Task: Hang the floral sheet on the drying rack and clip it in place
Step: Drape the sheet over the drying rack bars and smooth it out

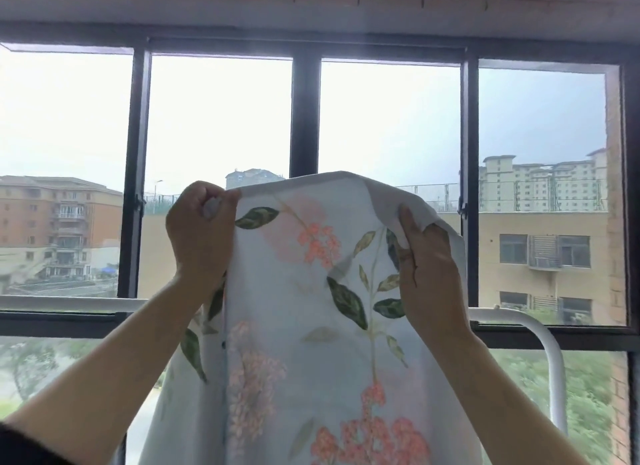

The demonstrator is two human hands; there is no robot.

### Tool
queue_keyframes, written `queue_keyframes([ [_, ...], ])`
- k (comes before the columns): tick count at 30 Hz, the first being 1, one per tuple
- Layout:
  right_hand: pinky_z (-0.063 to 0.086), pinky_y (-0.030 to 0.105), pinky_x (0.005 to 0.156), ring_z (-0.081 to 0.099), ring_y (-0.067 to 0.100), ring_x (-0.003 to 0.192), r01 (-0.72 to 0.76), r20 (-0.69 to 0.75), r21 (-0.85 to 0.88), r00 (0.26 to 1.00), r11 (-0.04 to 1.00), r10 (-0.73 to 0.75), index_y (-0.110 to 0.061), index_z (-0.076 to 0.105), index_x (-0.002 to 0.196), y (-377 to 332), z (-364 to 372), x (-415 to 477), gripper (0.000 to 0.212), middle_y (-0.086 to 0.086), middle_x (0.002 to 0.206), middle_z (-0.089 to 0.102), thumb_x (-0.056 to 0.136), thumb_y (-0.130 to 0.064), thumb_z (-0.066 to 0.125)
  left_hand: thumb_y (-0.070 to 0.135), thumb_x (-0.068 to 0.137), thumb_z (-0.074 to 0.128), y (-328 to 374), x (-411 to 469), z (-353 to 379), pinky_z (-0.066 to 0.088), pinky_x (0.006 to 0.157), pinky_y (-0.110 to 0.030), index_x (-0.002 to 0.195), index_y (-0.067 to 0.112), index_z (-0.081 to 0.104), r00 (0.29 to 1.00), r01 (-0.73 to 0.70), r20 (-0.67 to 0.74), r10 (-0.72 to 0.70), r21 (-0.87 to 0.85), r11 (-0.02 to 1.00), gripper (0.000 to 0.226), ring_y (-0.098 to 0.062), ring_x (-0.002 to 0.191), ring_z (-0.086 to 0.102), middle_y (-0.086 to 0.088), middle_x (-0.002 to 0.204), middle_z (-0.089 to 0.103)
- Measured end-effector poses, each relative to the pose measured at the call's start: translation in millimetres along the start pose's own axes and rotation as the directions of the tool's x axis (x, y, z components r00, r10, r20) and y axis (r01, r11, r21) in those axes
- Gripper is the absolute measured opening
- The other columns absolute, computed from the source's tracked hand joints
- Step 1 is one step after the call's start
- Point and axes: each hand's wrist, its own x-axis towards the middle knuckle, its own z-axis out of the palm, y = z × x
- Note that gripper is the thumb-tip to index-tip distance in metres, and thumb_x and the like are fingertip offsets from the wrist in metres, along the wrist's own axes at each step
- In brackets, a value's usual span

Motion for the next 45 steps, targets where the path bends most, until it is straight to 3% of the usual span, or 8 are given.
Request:
queue_keyframes([
  [9,0.057,0.051,0.08,0.057,0.036,0.11,-0.037,0.092,0.049,0.995,0.998,0.032,-0.015,0.04,0.146,74,55,5,0.05,0.014,0.128,0.055,0.096,-0.024,0.036,0.031,0.086,0.067,-49,-14,62,0.033,0.051,-0.02,0.076,0.011,0.058,0.997,0.041,0.053,-0.051,0.171,0.984,0.024,-0.005,0.057,0.043,0.008,0.063,0.051],
  [14,0.048,0.038,0.099,0.056,0.028,0.119,-0.112,0.182,-0.06,0.976,0.992,0.122,-0.011,0.051,0.138,94,67,-6,0.041,0.012,0.13,0.058,0.101,-0.025,0.042,0.025,0.085,0.07,-77,-33,76,0.036,0.052,-0.023,0.074,0.016,0.059,0.936,0.032,0.309,-0.166,0.398,0.917,0.018,-0.019,0.069,0.057,0.003,0.071,0.058],
  [21,0.051,0.034,0.073,0.067,0.025,0.085,-0.099,0.265,-0.377,0.941,0.921,0.21,-0.019,0.064,0.113,97,71,-22,0.039,0.003,0.099,0.07,0.101,-0.037,0.032,0.028,0.088,0.066,-83,-49,78,0.038,0.064,-0.027,0.084,0.015,0.064,0.831,-0.136,0.514,-0.212,0.558,0.819,0.014,-0.024,0.08,0.06,-0.001,0.083,0.065],
  [28,0.041,0.025,0.049,0.056,0.016,0.052,0.044,0.317,-0.512,0.938,0.858,0.141,-0.024,0.024,0.15,90,56,-31,0.062,-0.007,0.054,0.056,0.095,-0.05,0.011,0.044,0.075,0.075,-77,-63,67,0.045,0.068,-0.03,0.101,0.018,0.055,0.841,-0.311,0.539,-0.05,0.556,0.77,0.042,-0.023,0.081,0.061,0.002,0.088,0.058],
  [32,0.036,0.025,0.049,0.053,0.017,0.05,0.061,0.308,-0.493,0.945,0.868,0.108,-0.024,0.061,0.105,91,49,-32,0.043,-0.007,0.056,0.057,0.099,-0.046,0.025,0.063,0.074,0.061,-69,-65,58,0.04,0.059,-0.026,0.066,0.026,0.061,0.76,-0.388,0.65,0.001,0.452,0.803,0.038,-0.014,0.065,0.056,0.011,0.072,0.058],
  [35,0.031,0.025,0.05,0.053,0.018,0.05,0.084,0.304,-0.481,0.949,0.873,0.077,-0.022,0.064,0.078,85,43,-35,0.049,-0.006,0.055,0.058,0.099,-0.044,0.025,0.074,0.078,0.035,-60,-64,54,0.037,0.052,-0.024,0.042,0.019,0.045,0.67,-0.473,0.742,-0.041,0.468,0.747,0.067,-0.01,0.046,0.047,0.009,0.043,0.043],
  [41,0.044,0.024,0.078,0.062,0.013,0.093,-0.138,0.428,-0.161,0.883,0.977,0.195,-0.017,0.062,0.115,70,14,-38,0.032,-0.002,0.102,0.066,0.098,-0.038,0.045,0.094,0.061,0.023,-60,-64,53,0.035,0.051,-0.024,0.042,0.017,0.044,0.605,-0.547,0.794,-0.064,0.472,0.691,0.081,-0.014,0.048,0.054,0.004,0.044,0.049],
  [45,0.037,0.022,0.095,0.053,0.009,0.113,-0.173,0.273,-0.099,0.942,0.98,0.194,-0.016,0.058,0.126,57,-12,-61,0.033,-0.002,0.123,0.06,0.095,-0.027,0.055,0.097,0.054,0.026,-57,-63,54,0.034,0.052,-0.025,0.042,0.018,0.044,0.603,-0.53,0.794,-0.077,0.471,0.705,0.082,-0.015,0.049,0.052,0.003,0.044,0.049],
])
